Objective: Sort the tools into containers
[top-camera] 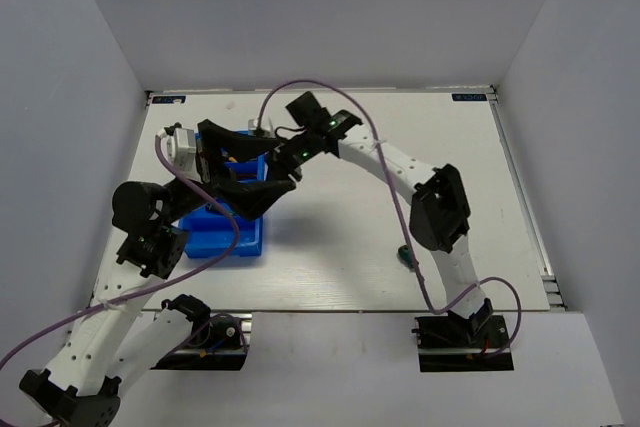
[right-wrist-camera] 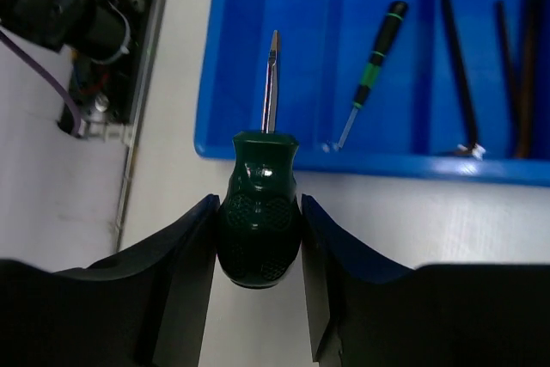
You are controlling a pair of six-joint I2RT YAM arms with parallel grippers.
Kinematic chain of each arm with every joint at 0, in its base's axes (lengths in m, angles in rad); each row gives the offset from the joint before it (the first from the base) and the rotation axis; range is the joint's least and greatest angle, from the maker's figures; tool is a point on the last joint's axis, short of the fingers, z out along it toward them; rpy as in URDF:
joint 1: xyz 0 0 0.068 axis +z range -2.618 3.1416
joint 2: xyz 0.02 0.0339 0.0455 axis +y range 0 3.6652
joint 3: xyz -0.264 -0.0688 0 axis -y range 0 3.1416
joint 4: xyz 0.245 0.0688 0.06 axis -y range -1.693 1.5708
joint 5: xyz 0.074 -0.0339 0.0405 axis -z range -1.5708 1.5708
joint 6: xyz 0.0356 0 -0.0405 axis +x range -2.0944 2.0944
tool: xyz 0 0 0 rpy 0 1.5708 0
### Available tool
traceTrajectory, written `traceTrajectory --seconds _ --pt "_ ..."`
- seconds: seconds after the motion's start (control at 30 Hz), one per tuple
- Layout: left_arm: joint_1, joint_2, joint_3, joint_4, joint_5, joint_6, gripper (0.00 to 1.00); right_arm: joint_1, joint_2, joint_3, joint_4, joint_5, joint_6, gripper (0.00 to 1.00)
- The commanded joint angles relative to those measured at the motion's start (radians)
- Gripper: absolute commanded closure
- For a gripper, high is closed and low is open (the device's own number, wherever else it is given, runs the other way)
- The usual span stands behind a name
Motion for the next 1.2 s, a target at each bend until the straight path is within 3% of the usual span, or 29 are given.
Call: traceTrajectory --seconds 0.0,0.33,0.53,0.63,0.73,0.77,0.8,0.87,1.1,1.17 --pt "-0.003 0.003 0.019 0.058 0.069 -0.038 0.00 0.068 0.038 0.057 0.200 -0.050 0.295 1.00" --pt "-0.003 0.003 -0.011 0.087 0.069 -0.058 0.00 0.166 0.207 0.172 0.363 0.054 0.359 1.00" --pt "-0.003 -0.006 -0.034 0.066 0.060 -0.058 0.00 0.221 0.262 0.155 0.239 0.146 0.088 1.00" --pt "-0.003 -0.017 -0.056 0.038 0.051 -0.047 0.00 0.228 0.264 0.132 0.216 0.177 0.043 1.00" --pt "-0.003 -0.028 -0.065 0.017 0.051 -0.028 0.00 0.235 0.261 0.124 0.214 0.196 0.019 0.89" --pt "-0.003 -0.028 -0.065 0.017 0.051 -0.028 0.00 0.237 0.259 0.124 0.214 0.201 0.018 0.81" --pt "-0.003 -0.028 -0.074 0.008 0.051 -0.028 0.00 0.240 0.258 0.123 0.214 0.207 0.022 0.61" --pt "-0.003 -0.028 -0.074 -0.006 0.051 -0.018 0.00 0.243 0.250 0.126 0.216 0.215 0.026 0.51" --pt "-0.003 -0.056 -0.074 -0.051 0.051 0.001 0.00 0.251 0.222 0.161 0.259 0.224 0.084 0.45" --pt "-0.003 -0.065 -0.074 -0.062 0.041 0.001 0.00 0.252 0.212 0.167 0.263 0.239 0.076 0.54"
